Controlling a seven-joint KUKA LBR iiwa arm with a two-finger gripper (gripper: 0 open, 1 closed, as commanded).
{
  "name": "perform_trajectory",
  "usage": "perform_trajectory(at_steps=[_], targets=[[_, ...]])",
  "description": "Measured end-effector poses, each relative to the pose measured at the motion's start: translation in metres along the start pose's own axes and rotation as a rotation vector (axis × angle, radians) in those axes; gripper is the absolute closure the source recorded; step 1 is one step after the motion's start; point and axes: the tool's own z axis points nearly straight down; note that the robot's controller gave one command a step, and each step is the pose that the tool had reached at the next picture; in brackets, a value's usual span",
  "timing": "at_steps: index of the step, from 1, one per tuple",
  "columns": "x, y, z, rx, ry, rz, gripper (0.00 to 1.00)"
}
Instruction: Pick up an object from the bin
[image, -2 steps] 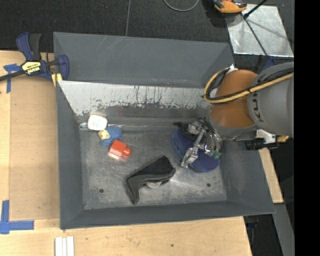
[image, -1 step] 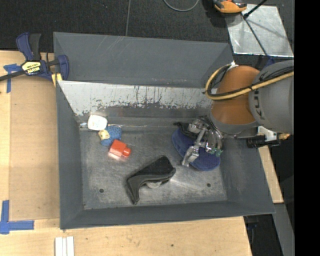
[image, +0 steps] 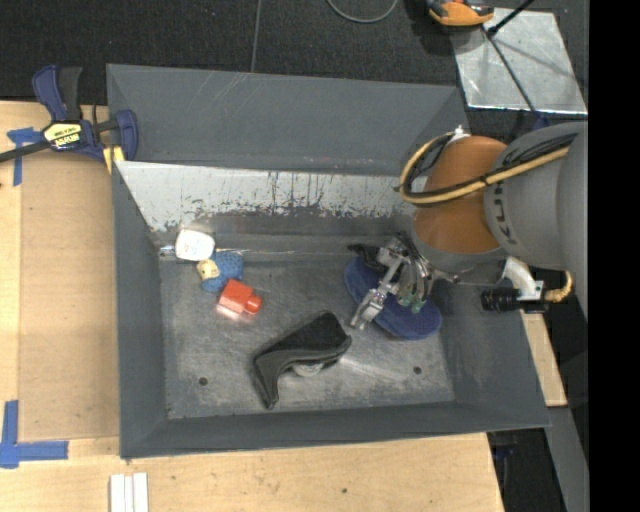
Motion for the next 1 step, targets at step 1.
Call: perform_trajectory(at_steps=[1], targets=[[-0.0049, 0.0013, -0.0051, 0.005, 0.012, -0.003, 0.00]])
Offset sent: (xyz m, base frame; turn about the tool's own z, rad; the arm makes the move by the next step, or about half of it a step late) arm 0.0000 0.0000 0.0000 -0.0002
